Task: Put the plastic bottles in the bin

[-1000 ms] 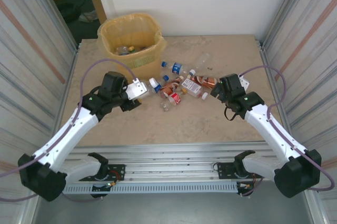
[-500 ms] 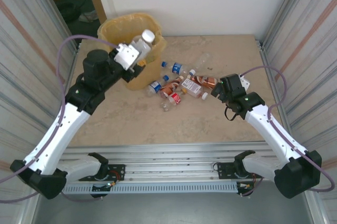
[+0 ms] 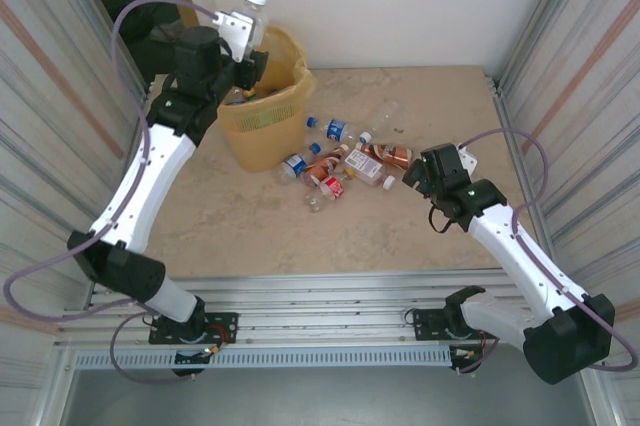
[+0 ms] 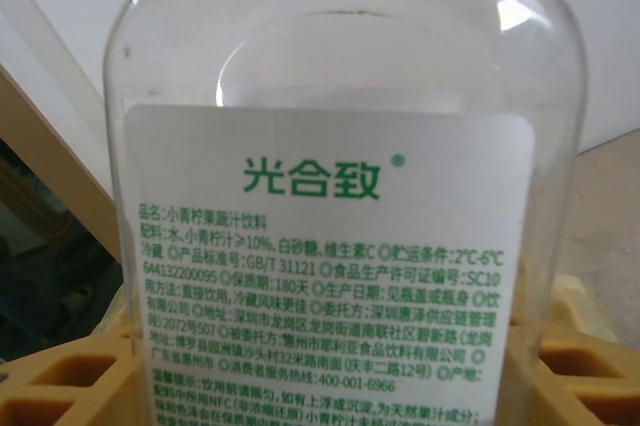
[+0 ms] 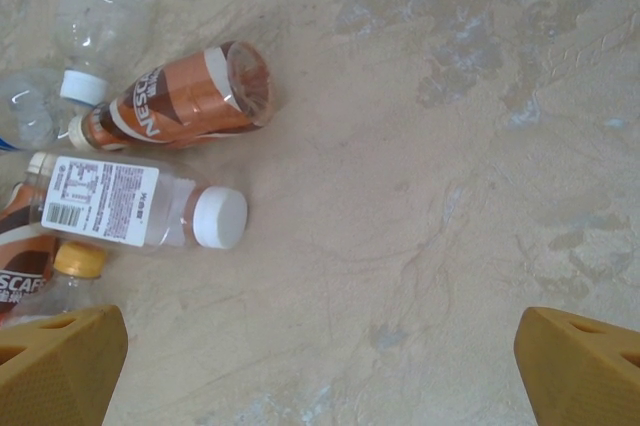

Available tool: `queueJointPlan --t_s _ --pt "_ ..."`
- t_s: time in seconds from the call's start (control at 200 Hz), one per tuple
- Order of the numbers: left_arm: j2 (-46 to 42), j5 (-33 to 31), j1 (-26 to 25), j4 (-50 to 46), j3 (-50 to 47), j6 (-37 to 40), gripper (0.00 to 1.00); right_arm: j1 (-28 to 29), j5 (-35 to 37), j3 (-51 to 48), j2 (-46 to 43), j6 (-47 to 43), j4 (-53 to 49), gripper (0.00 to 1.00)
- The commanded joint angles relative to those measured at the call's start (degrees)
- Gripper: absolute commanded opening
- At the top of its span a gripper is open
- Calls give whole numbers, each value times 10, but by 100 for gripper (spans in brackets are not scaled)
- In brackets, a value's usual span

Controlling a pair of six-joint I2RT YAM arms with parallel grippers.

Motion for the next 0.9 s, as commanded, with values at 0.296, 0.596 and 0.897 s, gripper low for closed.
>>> queueJointPlan --t_s 0.296,0.596,0.897 --pt "137 -41 63 -91 118 -100 40 -5 15 -13 -13 20 -13 98" --pt "165 -91 70 -105 103 -109 45 -5 12 -12 -5 20 -10 98" --pt "154 -111 72 -109 73 -133 61 -4 6 -10 3 20 -2 98"
